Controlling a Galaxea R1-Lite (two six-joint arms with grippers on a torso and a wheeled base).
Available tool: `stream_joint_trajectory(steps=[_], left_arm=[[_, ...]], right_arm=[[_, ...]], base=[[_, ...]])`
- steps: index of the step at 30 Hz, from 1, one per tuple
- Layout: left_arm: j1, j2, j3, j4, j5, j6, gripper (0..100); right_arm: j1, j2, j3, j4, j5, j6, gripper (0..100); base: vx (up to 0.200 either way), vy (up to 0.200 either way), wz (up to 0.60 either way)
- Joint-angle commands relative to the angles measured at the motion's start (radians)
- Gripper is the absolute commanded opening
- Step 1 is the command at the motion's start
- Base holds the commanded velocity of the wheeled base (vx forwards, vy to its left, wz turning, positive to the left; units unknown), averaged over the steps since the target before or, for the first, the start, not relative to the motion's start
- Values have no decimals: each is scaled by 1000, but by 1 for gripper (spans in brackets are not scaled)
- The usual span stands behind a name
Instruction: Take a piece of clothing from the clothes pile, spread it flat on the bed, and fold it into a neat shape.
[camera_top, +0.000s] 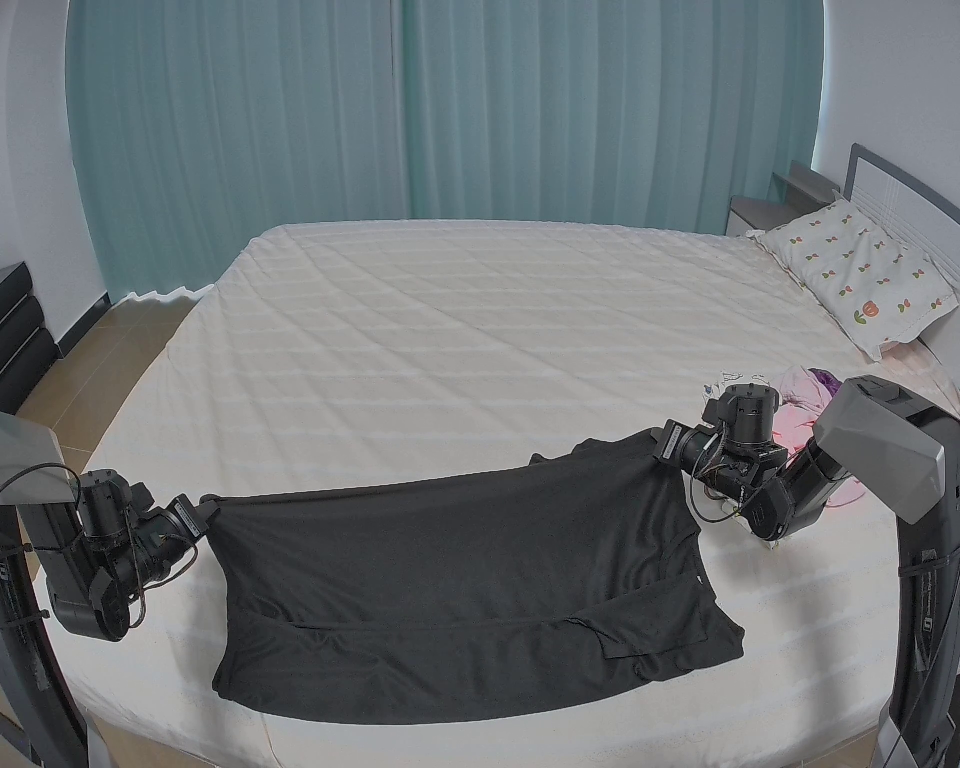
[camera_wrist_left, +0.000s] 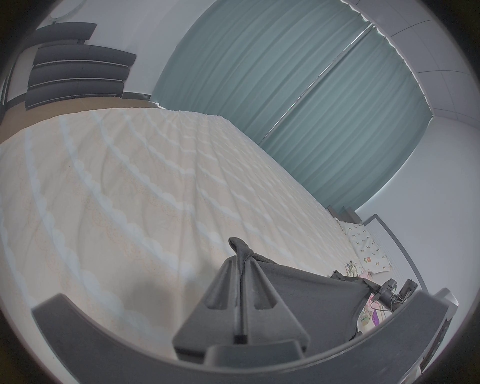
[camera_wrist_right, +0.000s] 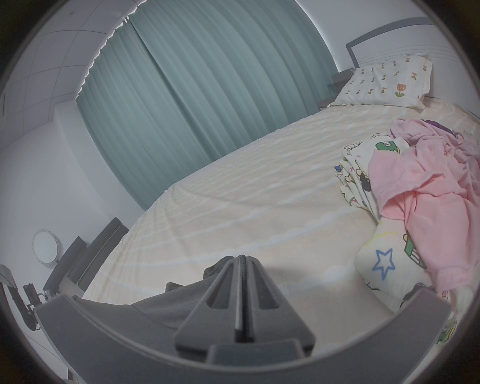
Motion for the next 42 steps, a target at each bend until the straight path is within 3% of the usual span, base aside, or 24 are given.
stream_joint_trajectory(steps=[1,8,24,30,34,42], left_arm=[[5,-11,2,0,1,-1,0],[5,7,-18,0,1,-1,0],[11,10,23,0,14,8,0],[15,21,60,0,13,59,0],[14,47,80,0,13,95,0],[15,96,130,0,11,186,0]], right_arm=[[4,10,-12,-2,1,0,0],[-1,5,-55,8,-5,3,0],[-7,-84,173,-49,50,2,0],[-11,-109,247,-52,75,-6,0],[-25,-109,342,-81,109,-92,0],[-28,-90,448,-135,141,-133,0]], base=[[0,0,0],[0,0,0],[0,0,0],[0,0,0],[0,0,0],[0,0,0]])
